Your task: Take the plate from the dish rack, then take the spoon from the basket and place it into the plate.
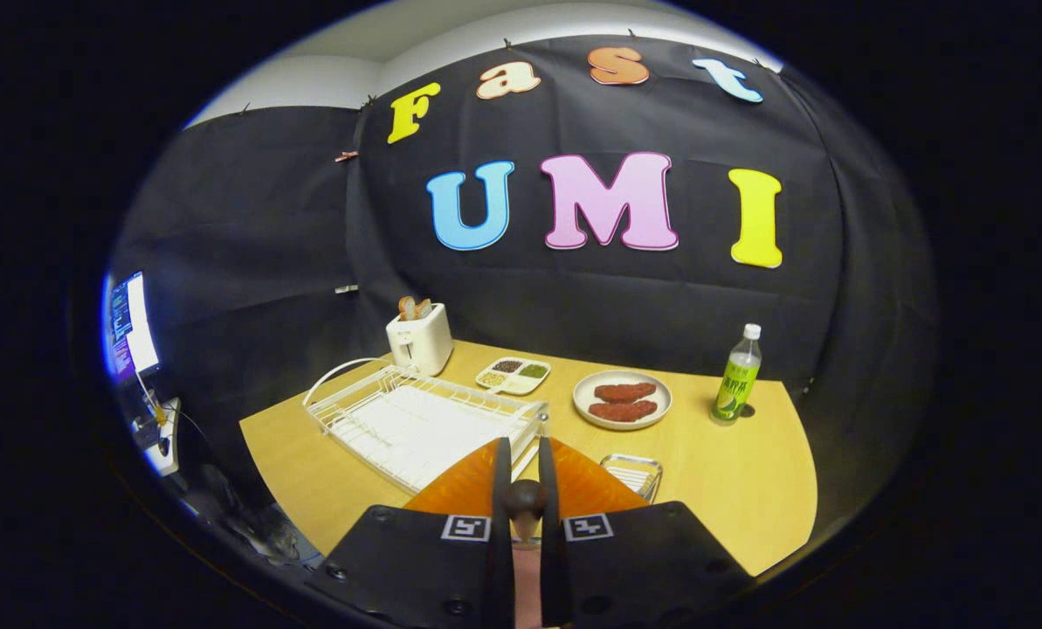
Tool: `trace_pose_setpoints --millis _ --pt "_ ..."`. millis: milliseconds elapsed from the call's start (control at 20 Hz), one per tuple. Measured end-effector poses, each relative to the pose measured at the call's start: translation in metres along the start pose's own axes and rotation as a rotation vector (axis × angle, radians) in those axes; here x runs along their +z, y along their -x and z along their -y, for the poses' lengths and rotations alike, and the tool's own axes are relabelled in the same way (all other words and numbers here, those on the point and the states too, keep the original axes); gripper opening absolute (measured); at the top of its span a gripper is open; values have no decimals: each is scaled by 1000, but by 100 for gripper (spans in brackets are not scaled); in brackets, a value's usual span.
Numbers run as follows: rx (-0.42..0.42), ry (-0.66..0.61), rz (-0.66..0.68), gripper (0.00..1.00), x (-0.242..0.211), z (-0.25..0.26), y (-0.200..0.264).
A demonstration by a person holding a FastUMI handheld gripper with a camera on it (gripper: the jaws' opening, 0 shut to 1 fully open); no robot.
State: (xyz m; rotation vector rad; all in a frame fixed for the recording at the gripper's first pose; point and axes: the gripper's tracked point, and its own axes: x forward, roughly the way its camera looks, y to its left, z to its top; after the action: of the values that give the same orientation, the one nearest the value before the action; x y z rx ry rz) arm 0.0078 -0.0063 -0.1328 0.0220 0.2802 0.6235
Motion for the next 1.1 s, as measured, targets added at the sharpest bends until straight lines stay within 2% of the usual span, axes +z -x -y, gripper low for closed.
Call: trace_pose_setpoints --millis 250,450,750,1100 --pt "-2 11 -20 16 -44 -25 -20" --pt "-35 -25 -37 16 -70 -27 -35" --pt "-94 -75 -59 16 -99 -28 -14" --pt "-151 -124 -155 18 -141 -28 15"
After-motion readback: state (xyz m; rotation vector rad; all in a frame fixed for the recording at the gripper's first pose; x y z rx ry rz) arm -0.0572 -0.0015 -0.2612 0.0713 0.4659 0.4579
